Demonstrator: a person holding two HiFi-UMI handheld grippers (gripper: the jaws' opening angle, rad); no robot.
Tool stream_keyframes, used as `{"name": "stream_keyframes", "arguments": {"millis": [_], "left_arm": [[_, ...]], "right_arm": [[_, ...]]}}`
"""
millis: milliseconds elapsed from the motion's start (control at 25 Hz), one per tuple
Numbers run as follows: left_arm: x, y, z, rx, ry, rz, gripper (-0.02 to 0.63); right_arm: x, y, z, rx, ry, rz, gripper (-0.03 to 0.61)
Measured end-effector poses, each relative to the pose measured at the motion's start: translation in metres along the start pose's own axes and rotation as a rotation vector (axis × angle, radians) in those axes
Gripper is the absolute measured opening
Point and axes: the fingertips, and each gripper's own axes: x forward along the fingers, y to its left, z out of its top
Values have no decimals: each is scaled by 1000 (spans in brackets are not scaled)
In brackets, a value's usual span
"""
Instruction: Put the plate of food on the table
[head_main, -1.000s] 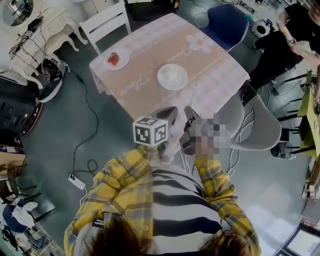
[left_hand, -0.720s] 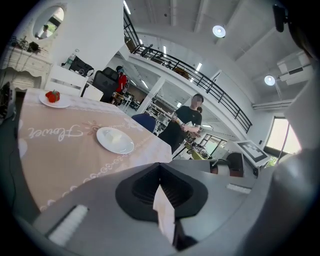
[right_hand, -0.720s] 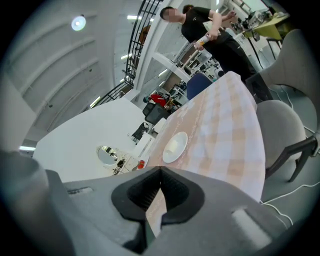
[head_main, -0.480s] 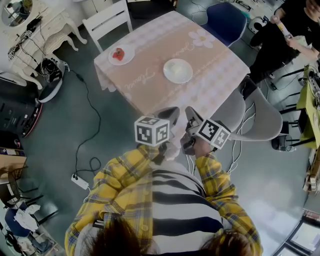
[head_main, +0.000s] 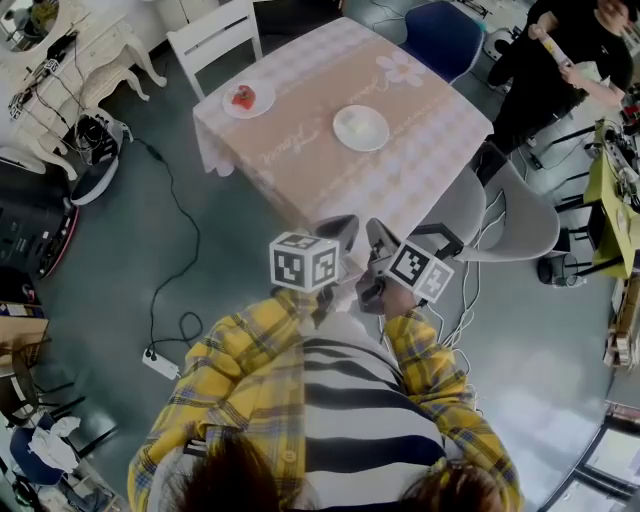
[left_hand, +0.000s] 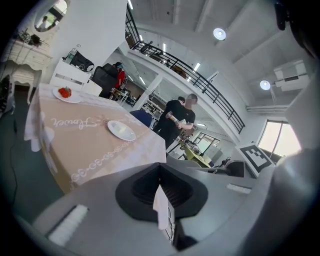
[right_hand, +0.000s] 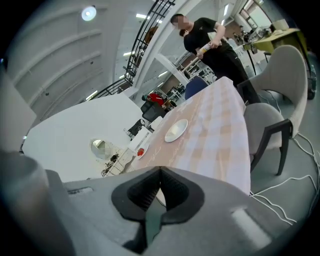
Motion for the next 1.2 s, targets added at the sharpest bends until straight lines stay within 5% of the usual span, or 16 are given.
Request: {"name": "stream_keyframes", "arguments": {"millis": [1000,1200], "left_arm": [[-53,-35,-60,25,33,-24,0],[-60,-57,-70,24,7,-2,0]], "right_arm": [[-75,5,-56,-88,-68,-52,-3],[-101,9,-55,-236,-77,-56,-3]]}}
